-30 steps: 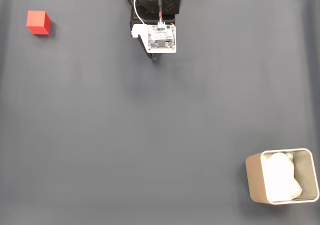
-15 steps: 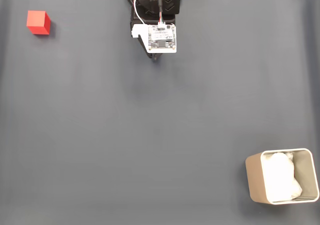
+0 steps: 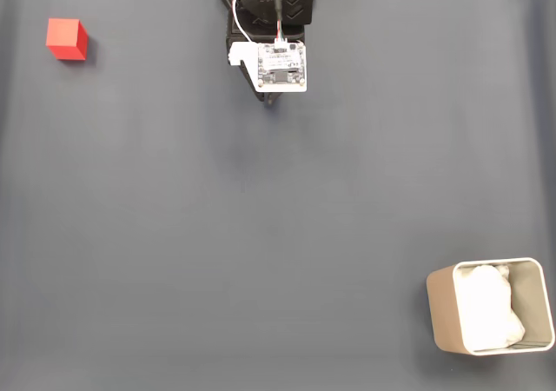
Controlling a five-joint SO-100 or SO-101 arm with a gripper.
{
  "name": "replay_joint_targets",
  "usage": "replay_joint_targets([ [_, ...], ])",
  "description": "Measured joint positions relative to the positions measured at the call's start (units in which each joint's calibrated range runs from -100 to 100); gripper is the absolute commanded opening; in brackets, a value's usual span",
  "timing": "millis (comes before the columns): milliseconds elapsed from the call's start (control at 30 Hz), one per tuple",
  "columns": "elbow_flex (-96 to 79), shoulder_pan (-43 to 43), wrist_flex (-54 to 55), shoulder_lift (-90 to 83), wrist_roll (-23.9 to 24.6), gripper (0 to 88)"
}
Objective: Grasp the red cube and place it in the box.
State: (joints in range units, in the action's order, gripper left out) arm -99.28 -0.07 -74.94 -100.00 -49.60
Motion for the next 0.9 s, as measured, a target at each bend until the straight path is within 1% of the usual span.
replay_joint_targets([
  [200,0.0,0.0,1.11,0.0,0.0,0.0],
  [667,0.63,-0.22,17.58,0.69,0.44,0.5],
  [900,4.25,-0.3,23.15,4.26,0.39,0.0],
])
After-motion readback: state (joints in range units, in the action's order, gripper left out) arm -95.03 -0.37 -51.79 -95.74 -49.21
